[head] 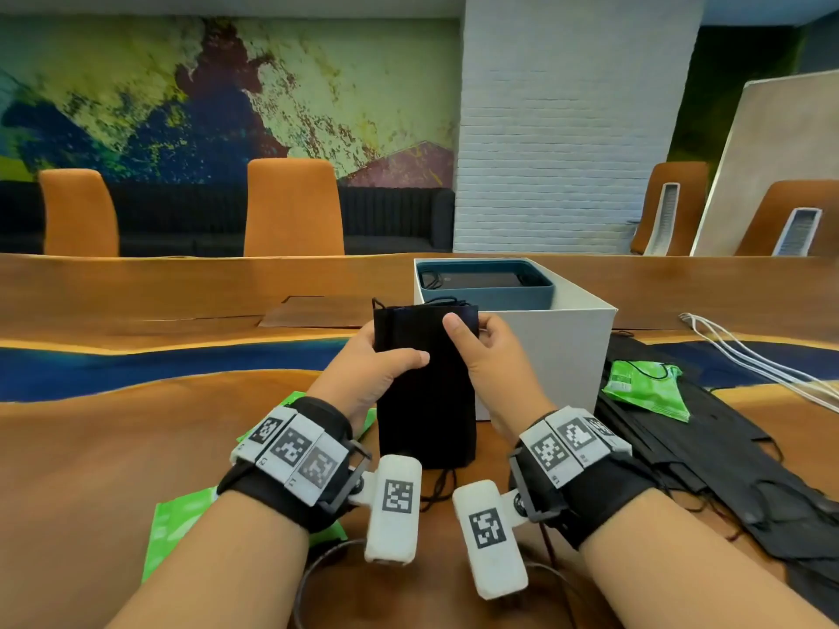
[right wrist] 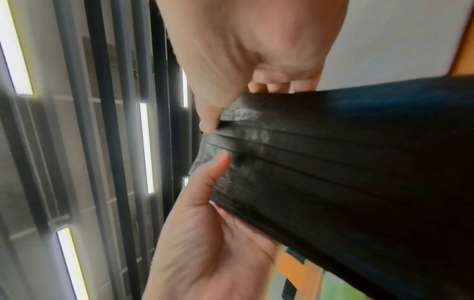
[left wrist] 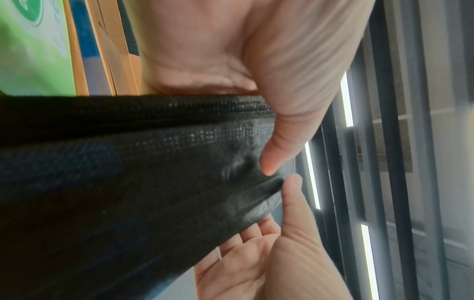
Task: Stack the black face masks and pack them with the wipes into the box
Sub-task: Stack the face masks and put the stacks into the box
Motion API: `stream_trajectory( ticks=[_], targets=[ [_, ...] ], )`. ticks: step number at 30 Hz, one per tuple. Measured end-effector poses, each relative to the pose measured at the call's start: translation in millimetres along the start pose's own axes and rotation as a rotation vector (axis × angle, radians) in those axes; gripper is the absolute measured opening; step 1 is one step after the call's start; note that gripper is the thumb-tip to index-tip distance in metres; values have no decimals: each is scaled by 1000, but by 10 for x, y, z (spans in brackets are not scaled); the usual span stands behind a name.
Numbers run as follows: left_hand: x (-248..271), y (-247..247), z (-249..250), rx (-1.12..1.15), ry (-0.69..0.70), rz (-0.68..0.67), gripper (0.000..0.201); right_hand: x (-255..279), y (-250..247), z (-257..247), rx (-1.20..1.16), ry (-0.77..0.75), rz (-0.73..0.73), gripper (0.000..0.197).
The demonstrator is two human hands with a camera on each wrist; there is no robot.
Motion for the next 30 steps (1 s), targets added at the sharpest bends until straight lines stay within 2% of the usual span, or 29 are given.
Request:
stream_trajectory(
  ticks=[6,10,13,17,20,24,27,30],
  targets=[
    [63,111,-13,-55,-15,-39,41,93,-41,-2,82,-1,-68,22],
    [85,153,-22,-57,-10,-54,49,118,-8,-48,84,-18,-84,25],
    [87,171,-27,-61,-4,-56,42,129,18,-41,85,-42,-57,28],
    [65,137,-19,-54,-20,-12,15,113,-56,-72,174,-141,82,44],
    [61,123,-15,-45,-31,-22,15,111,-73,-58,184,-172,90,40],
    [63,146,-33,-75,2,-40,27,148,-48,-77,122,-180,60,31],
    [53,147,-39,-80,0,-15,18,149,-58,-90,42,-152,22,36],
    [38,123,-44,-40,-15,-5,13,99,-81,-67,60,-139,21,44]
  ],
)
Point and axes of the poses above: each hand's wrist, its own x-axis away from the middle knuckle, its own y-axis out of the palm, z = x × y, the point moved 3 cm from there along -x, towards the middle knuckle, and after that the axes turned 9 degrees about -x, right-handed, at the moved point
